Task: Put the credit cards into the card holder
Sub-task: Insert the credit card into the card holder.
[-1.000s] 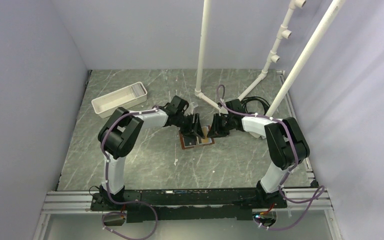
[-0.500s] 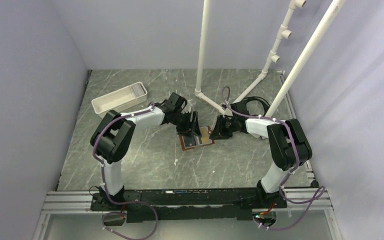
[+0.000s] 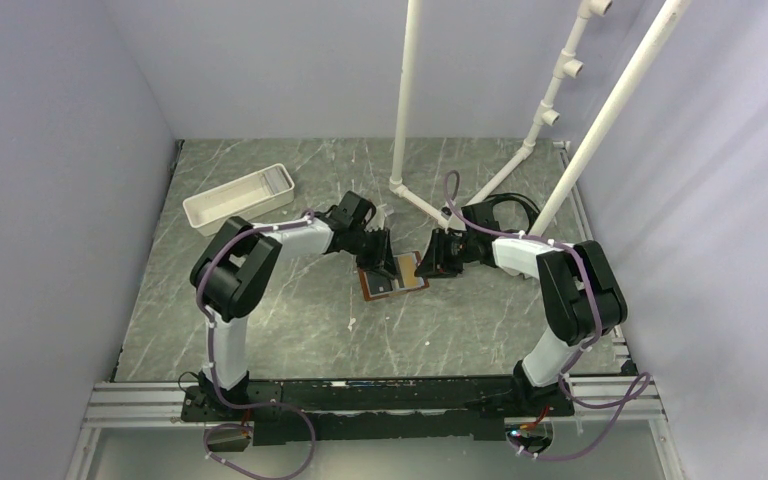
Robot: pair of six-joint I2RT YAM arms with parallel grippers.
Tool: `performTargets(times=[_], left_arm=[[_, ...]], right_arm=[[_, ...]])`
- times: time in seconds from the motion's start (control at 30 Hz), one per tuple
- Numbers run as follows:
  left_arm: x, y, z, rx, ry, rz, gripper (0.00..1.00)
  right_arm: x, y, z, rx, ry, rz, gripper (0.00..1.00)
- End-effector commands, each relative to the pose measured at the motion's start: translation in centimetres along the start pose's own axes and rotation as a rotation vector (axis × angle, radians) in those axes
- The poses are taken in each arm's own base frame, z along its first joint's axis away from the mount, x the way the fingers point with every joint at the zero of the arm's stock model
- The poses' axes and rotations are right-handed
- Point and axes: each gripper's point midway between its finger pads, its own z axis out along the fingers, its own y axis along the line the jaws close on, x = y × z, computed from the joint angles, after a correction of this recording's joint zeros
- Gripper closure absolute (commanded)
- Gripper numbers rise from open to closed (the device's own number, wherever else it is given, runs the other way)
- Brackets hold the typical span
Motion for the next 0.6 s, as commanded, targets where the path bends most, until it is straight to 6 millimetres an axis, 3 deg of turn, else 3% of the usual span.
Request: performTargets(times=[0.0,0.13,0.57], left_arm=[[0.5,0.7,0.7,0.01,0.016,-0.005,0.81],[0.9,1.7,0.8,-0.014,0.016,-0.02,0.87],[1.5,3.1,1.5,-0.028,0.035,-0.045,0.89]], right_arm=[[-0.9,1.1,-0.2,-0.049,-0.029,-0.035,0.68],[-0.9,1.1,0.0,-0.059,-0.022,-0.037,0.68],[-0.4,0.9,0.8,-0.064,0.006,-0.029,0.67]])
